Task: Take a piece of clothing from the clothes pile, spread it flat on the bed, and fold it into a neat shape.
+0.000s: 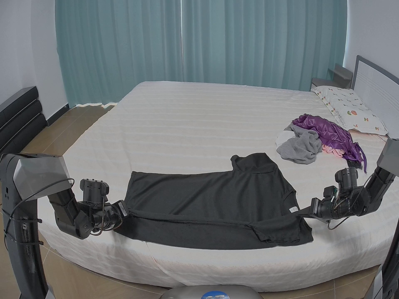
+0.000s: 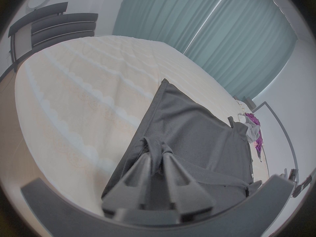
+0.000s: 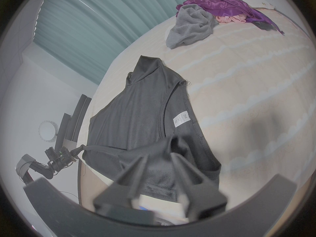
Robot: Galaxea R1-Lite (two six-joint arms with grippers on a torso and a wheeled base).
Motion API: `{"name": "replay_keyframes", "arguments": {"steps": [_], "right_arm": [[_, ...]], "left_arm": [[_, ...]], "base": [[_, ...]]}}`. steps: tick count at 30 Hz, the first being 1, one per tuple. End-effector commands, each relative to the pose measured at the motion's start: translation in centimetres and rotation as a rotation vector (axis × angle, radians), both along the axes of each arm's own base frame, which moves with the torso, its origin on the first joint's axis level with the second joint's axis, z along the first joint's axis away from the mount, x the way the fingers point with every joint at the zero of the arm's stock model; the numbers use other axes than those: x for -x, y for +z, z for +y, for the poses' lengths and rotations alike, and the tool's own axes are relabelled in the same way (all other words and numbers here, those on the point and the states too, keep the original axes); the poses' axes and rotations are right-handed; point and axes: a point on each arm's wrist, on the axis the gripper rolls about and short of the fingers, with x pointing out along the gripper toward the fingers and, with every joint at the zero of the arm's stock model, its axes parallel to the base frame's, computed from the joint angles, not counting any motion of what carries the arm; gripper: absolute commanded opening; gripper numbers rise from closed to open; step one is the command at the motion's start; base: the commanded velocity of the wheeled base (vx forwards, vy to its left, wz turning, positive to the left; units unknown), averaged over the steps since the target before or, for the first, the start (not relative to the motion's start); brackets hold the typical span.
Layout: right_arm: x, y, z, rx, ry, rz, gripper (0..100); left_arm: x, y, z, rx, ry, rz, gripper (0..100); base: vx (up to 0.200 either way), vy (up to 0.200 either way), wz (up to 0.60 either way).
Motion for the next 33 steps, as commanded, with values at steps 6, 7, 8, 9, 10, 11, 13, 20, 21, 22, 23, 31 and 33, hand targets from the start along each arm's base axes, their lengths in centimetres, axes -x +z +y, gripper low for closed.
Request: {"name": "replay_keyframes", "arguments": {"steps": [6, 7, 8, 9, 10, 11, 13, 20, 21, 22, 23, 31, 33], "right_arm": [[1.7, 0.6, 0.1, -0.036, -0.006, 0.018, 100], [2.0, 0.9, 0.2, -0.043, -0.002, 0.011, 100], [2.5, 1.2, 0.2, -0.05, -0.001, -0.002, 100], [2.9, 1.3, 0.2, -0.054, -0.004, -0.007, 100], [3.5, 1.5, 0.2, -0.063, -0.015, -0.012, 100], [3.8, 1.5, 0.2, -0.07, -0.026, -0.014, 100], [4.7, 1.9, 0.3, -0.094, -0.056, -0.029, 100], [6.3, 1.7, 0.3, -0.19, -0.15, -0.057, 100], [6.3, 1.4, 0.2, -0.205, -0.168, -0.068, 100], [6.2, 1.3, 0.2, -0.21, -0.177, -0.077, 100], [6.2, 1.3, 0.1, -0.219, -0.187, -0.084, 100], [6.4, 0.0, 0.0, -0.236, -0.209, -0.047, 100], [6.4, -0.3, 0.0, -0.235, -0.209, -0.035, 100]], "left_arm": [[0.1, 0.4, 0.1, 0.039, 0.036, -0.003, 100], [0.2, 0.7, 0.2, 0.043, 0.04, -0.008, 100], [0.4, 1.2, 0.3, 0.049, 0.045, -0.013, 100], [0.7, 1.5, 0.3, 0.05, 0.048, -0.018, 100], [1.2, 2.1, 0.5, 0.055, 0.051, -0.026, 100], [1.4, 2.5, 0.6, 0.057, 0.053, -0.031, 100], [2.1, 3.6, 0.7, 0.079, 0.069, -0.047, 100], [2.6, 4.5, 0.7, 0.167, 0.135, -0.042, 100], [2.7, 4.3, 0.5, 0.166, 0.13, -0.034, 100], [2.9, 4.2, 0.4, 0.165, 0.127, -0.028, 100], [3.1, 4.1, 0.0, 0.164, 0.115, -0.021, 100], [4.3, 3.6, -2.7, 0.114, 0.064, 0.039, 100], [4.3, 3.5, -3.1, 0.108, 0.059, 0.05, 100]], "base": [[0.0, 0.0, 0.0], [0.0, 0.0, 0.0], [0.0, 0.0, 0.0], [0.0, 0.0, 0.0], [0.0, 0.0, 0.0], [0.0, 0.0, 0.0], [0.0, 0.0, 0.0], [0.057, 0.0, 0.0], [0.2, 0.0, 0.0], [0.2, 0.0, 0.0], [0.2, 0.0, 0.0], [0.025, 0.0, 0.0], [0.0, 0.0, 0.0]]}}
